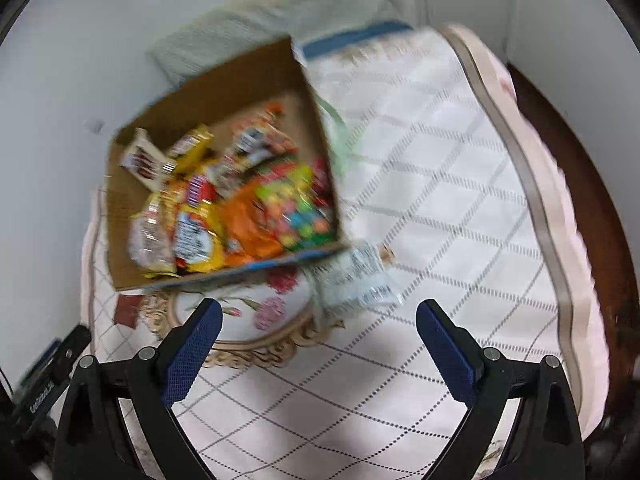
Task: Organize snacks
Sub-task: 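Move both tools back toward the last snacks on the bed, then grasp the brown wrapped bar with left gripper while right grasps white milk-tea packet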
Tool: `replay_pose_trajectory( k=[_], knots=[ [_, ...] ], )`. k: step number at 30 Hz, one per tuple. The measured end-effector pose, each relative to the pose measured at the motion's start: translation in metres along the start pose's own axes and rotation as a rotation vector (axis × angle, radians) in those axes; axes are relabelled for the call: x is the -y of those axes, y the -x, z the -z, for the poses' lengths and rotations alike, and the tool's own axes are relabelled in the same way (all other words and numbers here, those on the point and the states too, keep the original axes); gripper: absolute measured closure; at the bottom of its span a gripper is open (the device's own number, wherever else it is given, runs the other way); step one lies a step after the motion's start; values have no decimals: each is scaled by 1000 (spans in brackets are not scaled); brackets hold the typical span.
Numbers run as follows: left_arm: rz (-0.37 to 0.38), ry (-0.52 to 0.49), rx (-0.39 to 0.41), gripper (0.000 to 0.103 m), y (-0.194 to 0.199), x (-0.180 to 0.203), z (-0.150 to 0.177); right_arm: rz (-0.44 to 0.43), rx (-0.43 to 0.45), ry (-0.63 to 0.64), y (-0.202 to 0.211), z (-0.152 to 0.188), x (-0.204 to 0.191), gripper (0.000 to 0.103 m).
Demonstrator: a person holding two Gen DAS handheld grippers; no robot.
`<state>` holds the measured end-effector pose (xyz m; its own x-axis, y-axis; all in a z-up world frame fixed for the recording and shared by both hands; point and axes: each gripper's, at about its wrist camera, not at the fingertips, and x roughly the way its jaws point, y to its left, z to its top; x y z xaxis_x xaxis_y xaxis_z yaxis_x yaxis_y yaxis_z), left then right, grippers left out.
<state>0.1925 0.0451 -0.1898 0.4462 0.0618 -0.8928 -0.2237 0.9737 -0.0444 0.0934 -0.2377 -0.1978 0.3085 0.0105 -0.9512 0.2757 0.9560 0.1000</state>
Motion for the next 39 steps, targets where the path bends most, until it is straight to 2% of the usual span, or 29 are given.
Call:
replay_pose_trajectory(
  k=[7,11,17,22,28,35,39],
  knots=[
    [-60,107,-130,13,-61,-20,12,65,-102,-13,-67,1,15,3],
    [-114,170,-143,13,-89,-30,2,83,-129,-20,-92,-3,13,3],
    [-208,287,-139,13,-128,-48,-18,129,-122,-30,-111,-7,8,3],
    [-260,401,-137,13,-139,-72,-14,120,-115,-87,-115,-2,13,3],
    [-241,536,-165,13,-142,-99,-10,99,-108,-174,-119,3,26,3],
    [-227,591,-234,13,-153,-114,-18,91,-139,-217,-135,1,36,3],
    [-160,688,-276,13,-150,-130,-18,71,-156,-262,-140,1,45,3]
  ],
)
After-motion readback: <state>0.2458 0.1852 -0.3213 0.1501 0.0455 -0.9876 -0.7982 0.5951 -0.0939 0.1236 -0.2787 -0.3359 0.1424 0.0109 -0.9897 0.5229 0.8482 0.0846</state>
